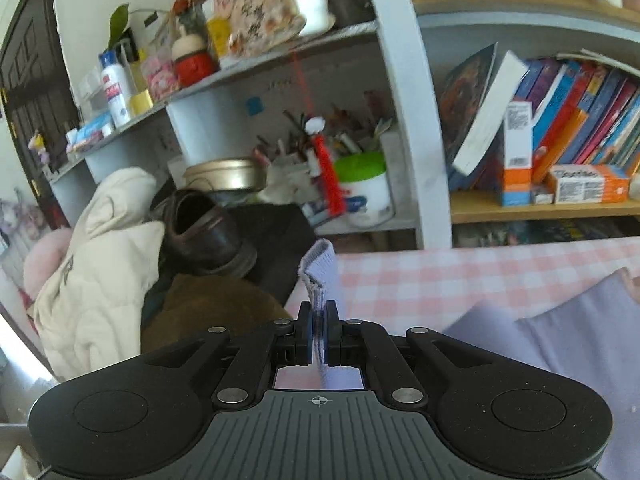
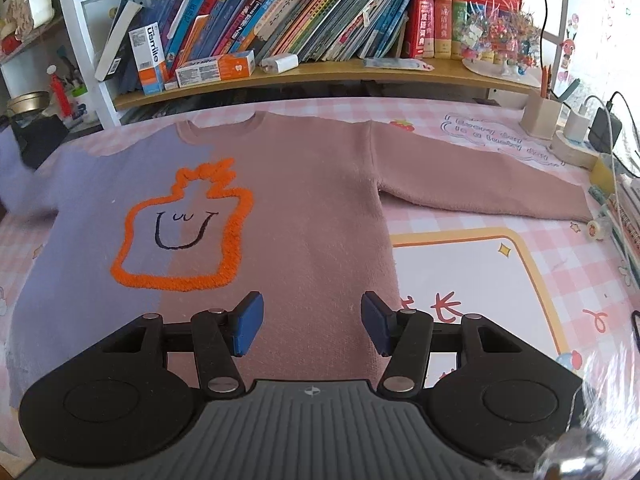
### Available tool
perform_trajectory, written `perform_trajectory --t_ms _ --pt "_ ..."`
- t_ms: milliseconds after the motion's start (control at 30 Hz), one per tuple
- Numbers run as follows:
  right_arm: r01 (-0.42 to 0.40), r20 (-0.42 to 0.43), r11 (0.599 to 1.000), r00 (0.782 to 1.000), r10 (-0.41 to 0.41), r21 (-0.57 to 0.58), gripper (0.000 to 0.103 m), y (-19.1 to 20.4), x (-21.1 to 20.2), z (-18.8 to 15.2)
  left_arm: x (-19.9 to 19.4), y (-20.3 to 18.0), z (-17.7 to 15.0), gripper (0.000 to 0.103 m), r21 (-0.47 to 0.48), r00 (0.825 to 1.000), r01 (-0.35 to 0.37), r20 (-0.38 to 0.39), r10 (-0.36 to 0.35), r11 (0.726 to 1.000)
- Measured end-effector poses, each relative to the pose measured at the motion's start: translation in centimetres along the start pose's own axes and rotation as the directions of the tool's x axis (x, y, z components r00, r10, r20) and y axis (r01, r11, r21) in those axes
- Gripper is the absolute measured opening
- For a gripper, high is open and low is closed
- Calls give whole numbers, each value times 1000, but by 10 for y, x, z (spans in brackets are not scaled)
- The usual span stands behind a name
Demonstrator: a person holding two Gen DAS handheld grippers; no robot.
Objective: Fold clothes
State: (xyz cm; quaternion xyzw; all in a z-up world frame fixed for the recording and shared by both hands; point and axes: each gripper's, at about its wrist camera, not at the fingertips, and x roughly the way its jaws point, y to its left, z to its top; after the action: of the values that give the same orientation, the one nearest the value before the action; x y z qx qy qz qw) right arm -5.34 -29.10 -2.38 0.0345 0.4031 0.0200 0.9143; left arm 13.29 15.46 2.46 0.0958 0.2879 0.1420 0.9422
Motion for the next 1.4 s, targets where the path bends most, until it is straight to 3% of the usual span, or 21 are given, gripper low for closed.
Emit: perform_trajectory --t_ms 33,133,300,400,467,567,700,833,900,1100,1267,1300,1333,1400 --pt "6 1 1000 1000 -6 1 52 1 -1 0 2 2 -1 11 -3 1000 -5 -8 5 1000" --pt "21 -1 1000 1000 -21 5 52 0 -3 0 6 7 -5 13 -13 999 -19 -30 19 1000" --pt "30 -6 1000 1000 -30 -7 52 -6 -7 -3 -16 20 -16 28 -36 999 -35 -34 34 999" --pt "32 -12 999 999 -32 -20 52 -13 -10 -6 -36 26 -25 30 -55 999 -38 -32 36 998" --pt "36 -20 999 999 -36 -27 52 -20 -12 -9 -54 25 -34 33 -71 999 -18 -36 16 997" --pt "37 -38 999 999 -38 -36 52 -32 -13 -16 -84 15 -54 40 -99 996 69 -57 -75 993" --pt "20 -73 999 997 -23 -37 52 -44 -11 -26 -121 -12 -90 53 -174 962 225 -114 -247 959" --pt "-25 -106 999 994 23 -20 52 -52 -10 -32 -144 -51 -119 65 -223 896 360 -187 -402 906" --pt "-46 -120 999 992 44 -15 51 -53 -9 -34 -149 -68 -128 65 -220 877 383 -217 -428 897" --pt "-86 -148 996 986 82 -20 43 -53 -5 -41 -145 -85 -142 63 -230 870 351 -277 -407 908" --pt "-106 -160 993 982 99 -41 28 -46 -4 -45 -140 -82 -149 59 -294 857 344 -290 -426 892" --pt "-115 -162 993 981 107 -40 24 -46 -4 -45 -140 -82 -150 51 -298 856 345 -289 -428 890" --pt "-124 -163 992 980 116 -38 14 -46 -4 -45 -139 -82 -149 36 -294 851 354 -292 -436 888" --pt "-142 -165 989 977 134 -40 10 -46 -3 -44 -138 -85 -147 14 -278 840 373 -305 -449 885"
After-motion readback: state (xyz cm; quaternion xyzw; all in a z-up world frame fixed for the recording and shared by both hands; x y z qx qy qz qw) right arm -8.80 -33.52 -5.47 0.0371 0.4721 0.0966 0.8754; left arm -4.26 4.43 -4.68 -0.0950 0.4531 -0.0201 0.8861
